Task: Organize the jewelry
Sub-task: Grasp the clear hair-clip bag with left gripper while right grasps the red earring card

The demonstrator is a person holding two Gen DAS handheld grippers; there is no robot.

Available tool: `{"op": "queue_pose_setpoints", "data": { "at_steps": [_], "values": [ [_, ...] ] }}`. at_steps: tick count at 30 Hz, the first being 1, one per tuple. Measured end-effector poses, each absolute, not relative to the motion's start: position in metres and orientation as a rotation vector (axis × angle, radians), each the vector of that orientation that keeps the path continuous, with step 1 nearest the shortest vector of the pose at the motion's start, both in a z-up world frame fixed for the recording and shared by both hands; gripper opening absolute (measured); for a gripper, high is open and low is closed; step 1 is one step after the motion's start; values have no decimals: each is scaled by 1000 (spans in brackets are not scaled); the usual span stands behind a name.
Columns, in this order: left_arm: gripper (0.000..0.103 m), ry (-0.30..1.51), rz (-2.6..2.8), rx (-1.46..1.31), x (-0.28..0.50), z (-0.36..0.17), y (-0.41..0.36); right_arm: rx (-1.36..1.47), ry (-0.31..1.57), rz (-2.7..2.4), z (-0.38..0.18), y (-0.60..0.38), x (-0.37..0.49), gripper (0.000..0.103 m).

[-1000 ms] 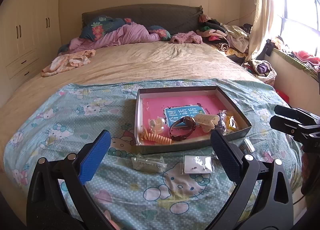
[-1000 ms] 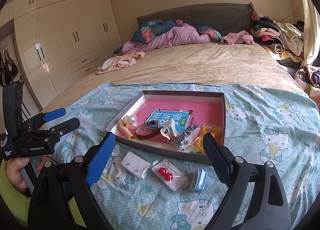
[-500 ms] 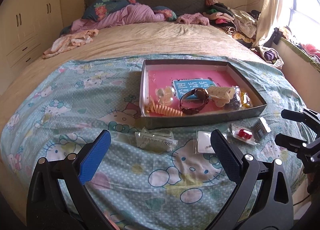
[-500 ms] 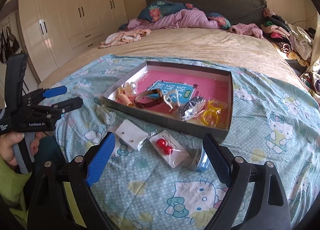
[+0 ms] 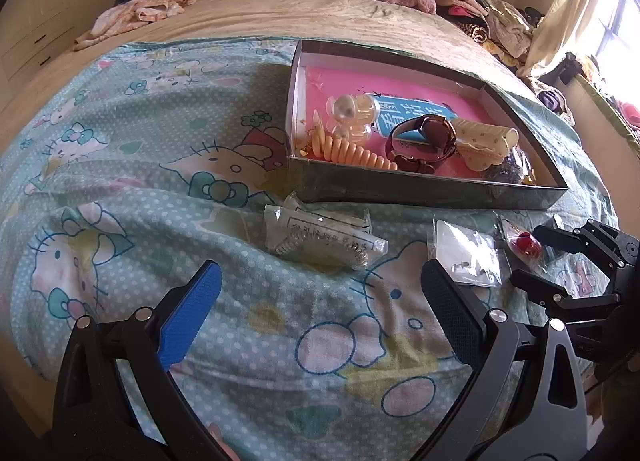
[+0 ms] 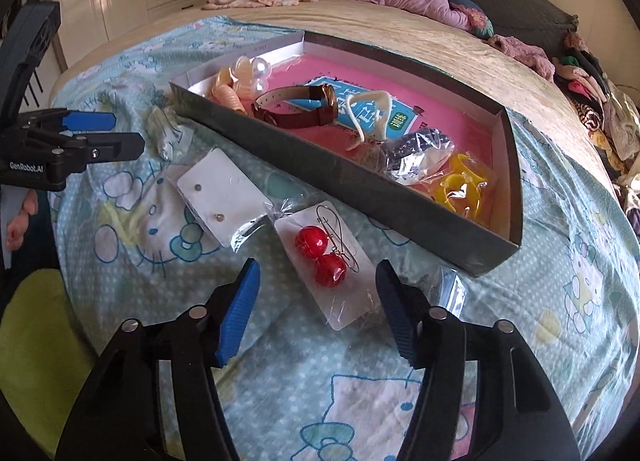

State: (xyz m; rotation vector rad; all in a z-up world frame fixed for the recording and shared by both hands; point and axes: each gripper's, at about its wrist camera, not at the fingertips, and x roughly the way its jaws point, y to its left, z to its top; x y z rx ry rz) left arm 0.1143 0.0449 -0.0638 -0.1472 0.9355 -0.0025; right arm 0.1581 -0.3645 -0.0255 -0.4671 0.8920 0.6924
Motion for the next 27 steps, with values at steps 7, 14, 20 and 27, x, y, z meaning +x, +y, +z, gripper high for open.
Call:
{"op": "queue_pose_setpoints", "data": {
  "at_steps": [7, 14, 20, 27],
  "values": [
    [93, 971, 13, -136, 130, -79, 42, -543, 852, 683, -39, -353, 170, 42],
    [93, 957, 48, -113, 139, -89, 41, -489, 835, 723, -34, -356, 172, 33],
    [62, 905, 30, -115, 133, -79, 42, -409, 817, 775, -17, -364, 167, 26],
    [61, 766, -33, -140, 115, -32, 36, -295, 785, 814, 11, -379, 164, 26]
  ]
}}
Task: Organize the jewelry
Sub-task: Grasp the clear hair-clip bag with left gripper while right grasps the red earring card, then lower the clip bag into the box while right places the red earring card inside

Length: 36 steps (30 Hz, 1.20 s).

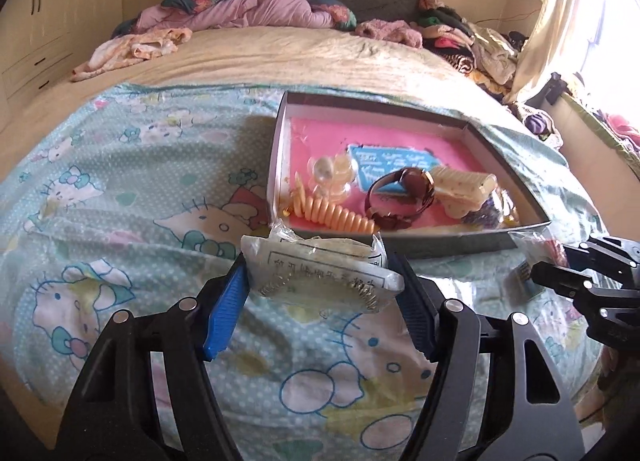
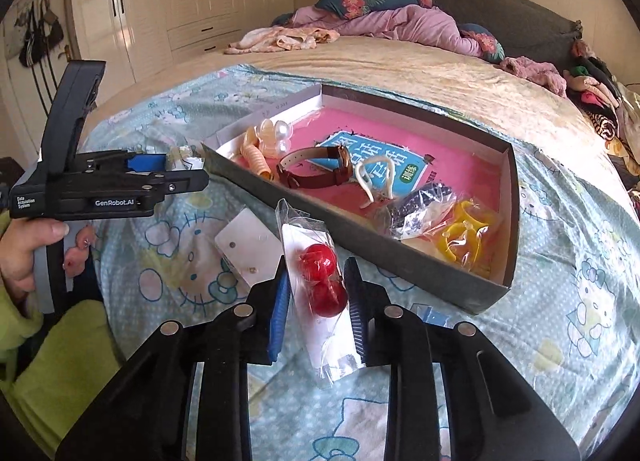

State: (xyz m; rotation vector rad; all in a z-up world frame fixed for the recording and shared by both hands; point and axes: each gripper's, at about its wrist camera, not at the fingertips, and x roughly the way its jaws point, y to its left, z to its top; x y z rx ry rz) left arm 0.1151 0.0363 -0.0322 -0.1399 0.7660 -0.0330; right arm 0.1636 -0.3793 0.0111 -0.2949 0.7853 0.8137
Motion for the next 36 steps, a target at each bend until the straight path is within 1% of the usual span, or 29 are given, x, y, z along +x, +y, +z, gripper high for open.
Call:
{"op": "queue_pose_setpoints", "data": {
  "at_steps": [3, 7, 13, 21, 33, 36],
  "values": [
    [61, 741, -50, -125, 124, -18, 28, -260, 760, 801, 23, -385, 169, 25],
    [61, 736, -73, -106, 141, -12, 16, -203, 729, 754, 34, -396, 184, 25],
    [61, 764, -97, -72, 166, -20, -3, -137, 708, 683, 38, -412, 213, 25],
    [61, 812, -103, -62, 192, -36, -12, -108, 732, 606, 25, -420, 244, 25],
    [62, 838, -110, -57, 201, -46, -12, -92, 789, 581, 2, -413, 265, 26],
    [62, 843, -111, -55, 202, -48, -13, -88, 795, 584, 1, -411, 265, 28]
  ]
}}
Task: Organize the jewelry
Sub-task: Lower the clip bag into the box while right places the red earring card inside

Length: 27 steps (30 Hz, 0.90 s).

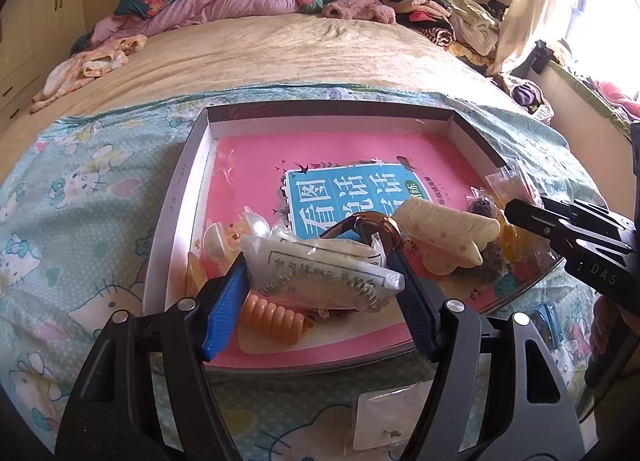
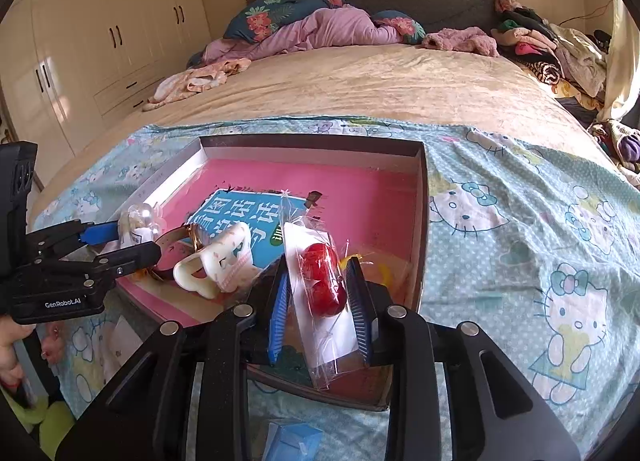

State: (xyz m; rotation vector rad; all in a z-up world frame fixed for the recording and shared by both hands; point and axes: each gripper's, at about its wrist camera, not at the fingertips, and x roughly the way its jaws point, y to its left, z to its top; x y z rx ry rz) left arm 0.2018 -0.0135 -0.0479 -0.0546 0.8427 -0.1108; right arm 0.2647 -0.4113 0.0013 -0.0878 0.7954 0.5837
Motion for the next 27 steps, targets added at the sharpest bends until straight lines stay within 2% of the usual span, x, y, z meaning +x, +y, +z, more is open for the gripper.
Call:
{"op": "queue_pose_setpoints", "data": {
  "at_steps": [2, 4, 8, 10, 12, 16, 27],
  "values": [
    [62, 843, -111, -55, 202, -48, -14, -78, 799, 593, 2, -412, 264, 30],
    [62, 844, -110, -52, 202, -48, -14, -82, 793, 591, 4, -412, 262, 43],
    [63, 841, -113, -48, 201, -48, -16, -64, 761, 589, 13, -418, 252, 61],
    [69, 833, -113, -45, 198, -45, -17, -52, 744, 586, 19, -422, 247, 73],
    [74, 817, -116, -45, 195, -40, -18, -47, 732, 586, 23, -426, 241, 77],
    [80, 789, -122, -36, 185, -28, -21, -49, 720, 587, 31, -432, 230, 81],
    [92, 751, -107, -22, 161, -10, -24, -56, 726, 599, 37, -441, 208, 81]
  ]
}}
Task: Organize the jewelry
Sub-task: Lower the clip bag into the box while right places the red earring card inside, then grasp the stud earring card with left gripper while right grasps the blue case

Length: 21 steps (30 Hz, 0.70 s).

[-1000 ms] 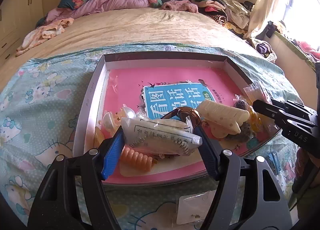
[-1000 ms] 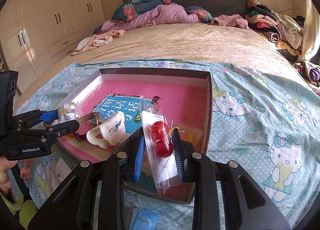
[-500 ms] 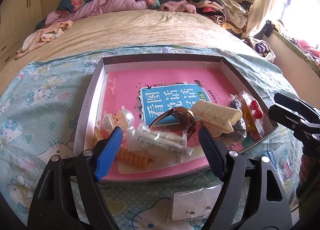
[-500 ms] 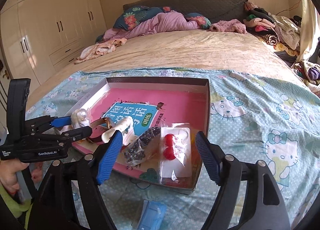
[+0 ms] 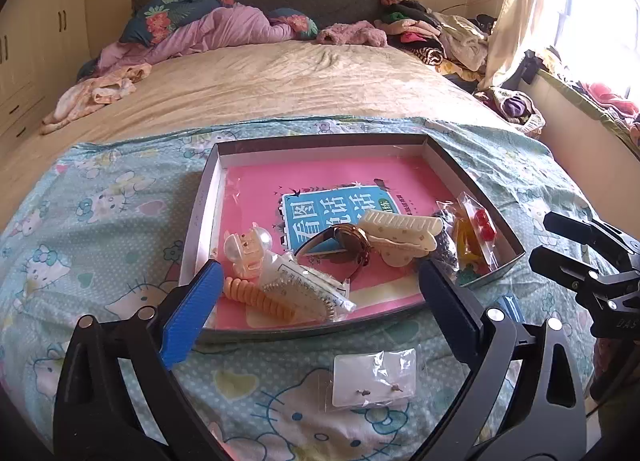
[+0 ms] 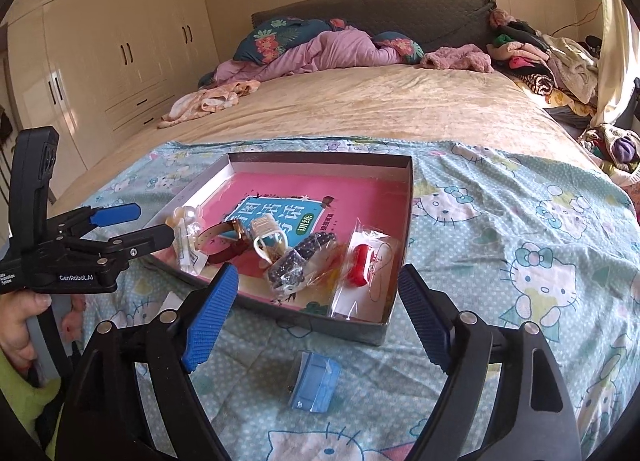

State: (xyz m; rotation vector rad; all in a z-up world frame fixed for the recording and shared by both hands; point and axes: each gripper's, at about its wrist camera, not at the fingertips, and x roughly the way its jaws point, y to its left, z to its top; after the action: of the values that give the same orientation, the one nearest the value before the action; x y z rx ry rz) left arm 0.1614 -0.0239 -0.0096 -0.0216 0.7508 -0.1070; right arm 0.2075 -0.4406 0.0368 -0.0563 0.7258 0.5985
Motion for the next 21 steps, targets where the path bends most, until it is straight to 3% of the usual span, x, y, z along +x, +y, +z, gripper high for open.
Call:
{"op": "queue_pose_setpoints", "data": {
  "at_steps": [21],
  "values": [
    [93, 861, -129, -7, 119, -46, -29, -85, 853, 592, 0, -444, 177, 81]
  ]
}}
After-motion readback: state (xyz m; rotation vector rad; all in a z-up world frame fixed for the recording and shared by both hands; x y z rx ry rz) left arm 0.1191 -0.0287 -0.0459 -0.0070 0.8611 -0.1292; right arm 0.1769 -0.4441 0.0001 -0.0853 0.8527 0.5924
